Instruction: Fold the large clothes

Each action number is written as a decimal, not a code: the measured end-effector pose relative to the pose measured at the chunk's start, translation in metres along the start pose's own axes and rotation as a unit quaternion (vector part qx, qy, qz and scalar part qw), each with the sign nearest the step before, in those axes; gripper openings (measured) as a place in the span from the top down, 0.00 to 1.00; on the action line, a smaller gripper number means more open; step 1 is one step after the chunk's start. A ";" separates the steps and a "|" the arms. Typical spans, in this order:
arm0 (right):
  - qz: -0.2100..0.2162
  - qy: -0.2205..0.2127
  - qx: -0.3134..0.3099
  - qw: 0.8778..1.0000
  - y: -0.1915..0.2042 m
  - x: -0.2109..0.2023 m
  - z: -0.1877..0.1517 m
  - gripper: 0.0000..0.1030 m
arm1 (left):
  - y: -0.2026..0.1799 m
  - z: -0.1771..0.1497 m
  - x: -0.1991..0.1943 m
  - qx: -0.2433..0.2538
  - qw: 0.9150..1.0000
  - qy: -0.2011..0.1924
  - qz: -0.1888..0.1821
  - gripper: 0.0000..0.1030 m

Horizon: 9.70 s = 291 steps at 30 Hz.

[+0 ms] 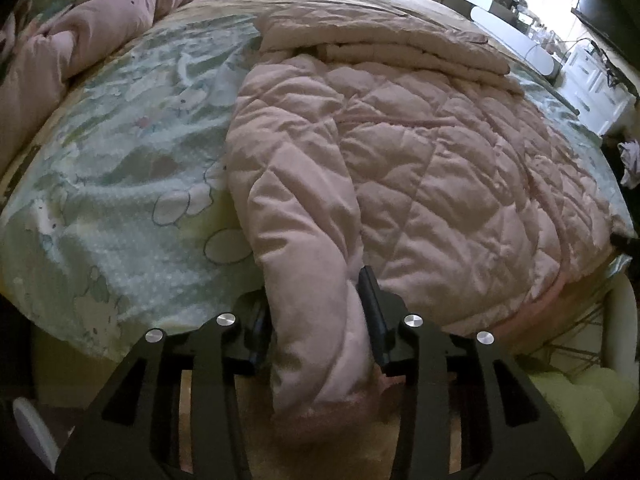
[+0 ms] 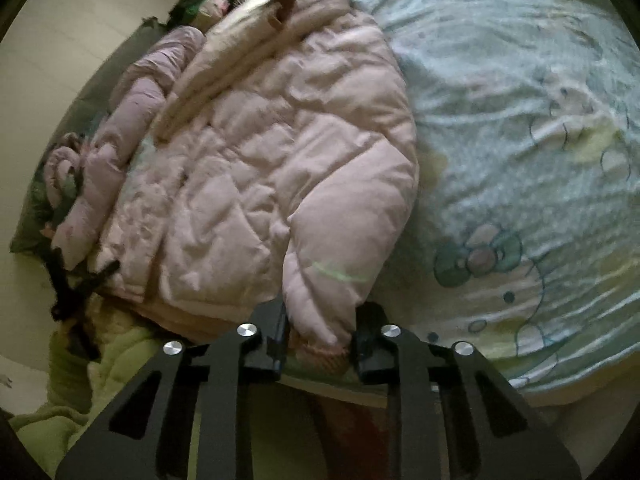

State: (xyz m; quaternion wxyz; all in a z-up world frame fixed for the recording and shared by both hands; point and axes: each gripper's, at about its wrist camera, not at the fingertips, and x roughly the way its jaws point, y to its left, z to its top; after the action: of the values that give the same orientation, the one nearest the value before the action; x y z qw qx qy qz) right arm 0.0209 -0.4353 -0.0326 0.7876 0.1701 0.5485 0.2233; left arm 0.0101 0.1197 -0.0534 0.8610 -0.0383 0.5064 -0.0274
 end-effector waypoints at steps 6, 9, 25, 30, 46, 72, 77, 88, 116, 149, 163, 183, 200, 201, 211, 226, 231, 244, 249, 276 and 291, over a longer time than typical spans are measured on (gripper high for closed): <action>0.025 -0.031 -0.020 0.999 0.011 -0.013 0.009 0.81 | 0.000 -0.012 0.002 0.003 1.000 0.013 -0.002 0.71; 0.027 -0.019 -0.013 0.999 0.007 -0.004 0.007 0.75 | -0.006 -0.012 -0.002 0.012 1.000 0.001 0.004 0.81; 0.063 -0.126 -0.062 0.988 0.038 -0.039 0.038 0.84 | -0.019 0.046 -0.057 0.014 0.995 -0.099 0.010 0.87; 0.080 -0.170 -0.071 0.980 0.046 -0.052 0.060 0.85 | -0.021 0.062 -0.066 0.013 0.993 -0.118 0.013 0.87; 0.098 -0.229 -0.087 0.965 0.060 -0.066 0.117 0.85 | -0.027 0.116 -0.085 0.015 0.986 -0.166 0.026 0.87; 0.077 -0.302 -0.079 0.947 0.073 -0.071 0.231 0.86 | -0.021 0.218 -0.088 0.012 0.974 -0.224 0.042 0.87; 0.070 -0.312 -0.073 0.945 0.075 -0.069 0.250 0.86 | -0.020 0.239 -0.085 0.012 0.972 -0.229 0.045 0.87; 0.045 -0.319 -0.053 0.945 0.073 -0.051 0.297 0.86 | -0.003 0.275 -0.063 -0.011 0.972 -0.227 0.052 0.87; -0.050 -0.255 0.029 0.965 0.042 0.059 0.377 0.85 | 0.029 0.305 0.052 -0.114 0.965 -0.231 0.041 0.83; -0.034 -0.185 -0.097 0.977 0.136 0.126 0.346 0.20 | 0.053 0.321 0.111 -0.119 0.973 -0.198 -0.021 0.79; -0.076 -0.106 -0.143 0.981 0.170 0.210 0.328 0.18 | 0.028 0.322 0.045 -0.079 0.961 -0.263 -0.026 0.42; -0.162 -0.217 -0.064 0.960 0.061 0.093 0.315 0.09 | 0.089 0.262 0.079 -0.131 0.977 -0.171 0.010 0.23; -0.152 -0.188 -0.057 0.969 0.019 0.123 0.310 0.24 | 0.068 0.242 0.111 -0.108 0.985 -0.125 -0.050 0.13; -0.153 -0.189 -0.057 0.968 0.020 0.124 0.310 0.27 | 0.066 0.242 0.111 -0.106 0.985 -0.124 -0.049 0.17; -0.139 -0.228 -0.055 0.962 0.020 0.122 0.295 0.75 | 0.051 0.247 0.104 -0.071 0.985 -0.148 -0.044 0.71; -0.135 -0.234 0.026 0.963 0.015 0.128 0.353 0.81 | 0.056 0.305 0.125 -0.080 0.983 -0.165 -0.006 0.87; -0.133 -0.193 0.056 0.970 -0.003 0.154 0.354 0.79 | 0.061 0.301 0.148 -0.089 0.986 -0.140 -0.004 0.86; -0.130 -0.241 0.052 0.960 -0.006 0.114 0.330 0.18 | 0.078 0.277 0.122 -0.145 0.980 -0.136 0.006 0.15; -0.131 -0.283 -0.013 0.950 0.013 0.071 0.311 0.04 | 0.068 0.270 0.087 -0.138 0.978 -0.156 0.021 0.09; -0.105 -0.127 0.005 0.986 -0.020 0.127 0.297 0.04 | 0.071 0.244 0.114 -0.117 0.988 -0.097 0.025 0.09; -0.005 -0.063 0.054 0.997 -0.049 0.163 0.315 0.04 | 0.104 0.244 0.164 -0.210 0.967 -0.036 -0.140 0.08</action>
State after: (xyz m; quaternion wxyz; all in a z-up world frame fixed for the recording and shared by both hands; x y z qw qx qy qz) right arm 0.3739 -0.3961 -0.0792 0.8117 0.2231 0.5096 0.1779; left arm 0.3035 0.2188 -0.0878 0.8391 -0.2894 0.4589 -0.0391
